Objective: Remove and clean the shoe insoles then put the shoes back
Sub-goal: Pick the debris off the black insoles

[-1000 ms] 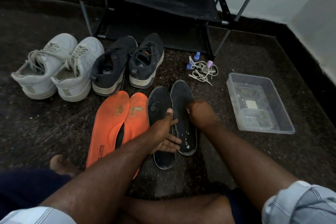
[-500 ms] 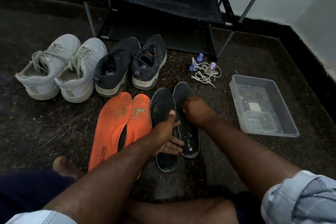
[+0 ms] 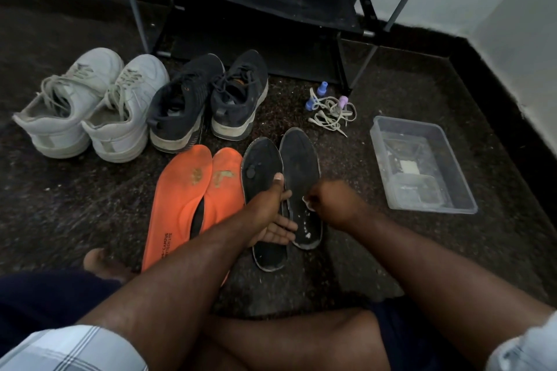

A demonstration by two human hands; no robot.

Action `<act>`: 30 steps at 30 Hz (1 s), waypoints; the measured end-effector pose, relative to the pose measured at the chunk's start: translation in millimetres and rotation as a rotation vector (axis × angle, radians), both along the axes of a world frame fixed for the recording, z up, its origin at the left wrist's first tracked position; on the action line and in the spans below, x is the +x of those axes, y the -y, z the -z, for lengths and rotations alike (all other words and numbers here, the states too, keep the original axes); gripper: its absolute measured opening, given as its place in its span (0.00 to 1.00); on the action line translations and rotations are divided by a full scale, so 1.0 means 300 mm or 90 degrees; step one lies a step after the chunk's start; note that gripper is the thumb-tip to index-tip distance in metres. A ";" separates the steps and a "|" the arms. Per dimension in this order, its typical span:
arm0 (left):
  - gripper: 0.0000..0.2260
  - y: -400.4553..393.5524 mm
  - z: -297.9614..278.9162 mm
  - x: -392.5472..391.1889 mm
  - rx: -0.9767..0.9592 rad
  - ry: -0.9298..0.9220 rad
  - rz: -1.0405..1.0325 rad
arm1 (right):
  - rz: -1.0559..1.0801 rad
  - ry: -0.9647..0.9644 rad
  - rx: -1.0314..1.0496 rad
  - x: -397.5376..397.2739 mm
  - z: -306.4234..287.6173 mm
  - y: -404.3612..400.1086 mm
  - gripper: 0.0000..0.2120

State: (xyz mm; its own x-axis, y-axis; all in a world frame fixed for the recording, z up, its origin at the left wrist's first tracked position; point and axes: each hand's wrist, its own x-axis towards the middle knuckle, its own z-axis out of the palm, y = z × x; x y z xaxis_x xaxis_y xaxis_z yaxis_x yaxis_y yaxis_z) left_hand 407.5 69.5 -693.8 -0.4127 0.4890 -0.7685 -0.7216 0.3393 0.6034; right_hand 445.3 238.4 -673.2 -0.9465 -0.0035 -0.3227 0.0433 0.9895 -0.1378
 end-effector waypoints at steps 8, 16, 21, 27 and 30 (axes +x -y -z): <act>0.36 -0.002 0.008 0.002 -0.002 -0.002 -0.007 | 0.047 -0.009 0.009 0.031 0.045 0.031 0.08; 0.36 -0.002 0.005 0.001 -0.006 -0.009 -0.001 | 0.083 -0.041 -0.004 0.029 0.051 0.066 0.07; 0.36 0.002 0.003 0.005 -0.003 -0.012 0.000 | -0.002 -0.012 -0.013 0.054 0.043 0.101 0.08; 0.36 0.001 0.000 0.007 -0.008 -0.010 -0.001 | 0.022 -0.047 0.002 0.025 0.037 0.061 0.07; 0.36 -0.001 -0.002 0.002 -0.001 -0.003 0.002 | -0.040 0.003 -0.010 0.052 0.037 0.074 0.08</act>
State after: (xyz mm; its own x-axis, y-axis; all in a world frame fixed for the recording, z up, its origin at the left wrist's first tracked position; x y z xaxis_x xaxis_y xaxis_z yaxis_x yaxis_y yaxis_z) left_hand 408.1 69.7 -693.3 -0.4145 0.4886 -0.7677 -0.7179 0.3429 0.6058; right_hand 460.8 216.2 -684.2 -0.9427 -0.0689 -0.3266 -0.0189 0.9879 -0.1540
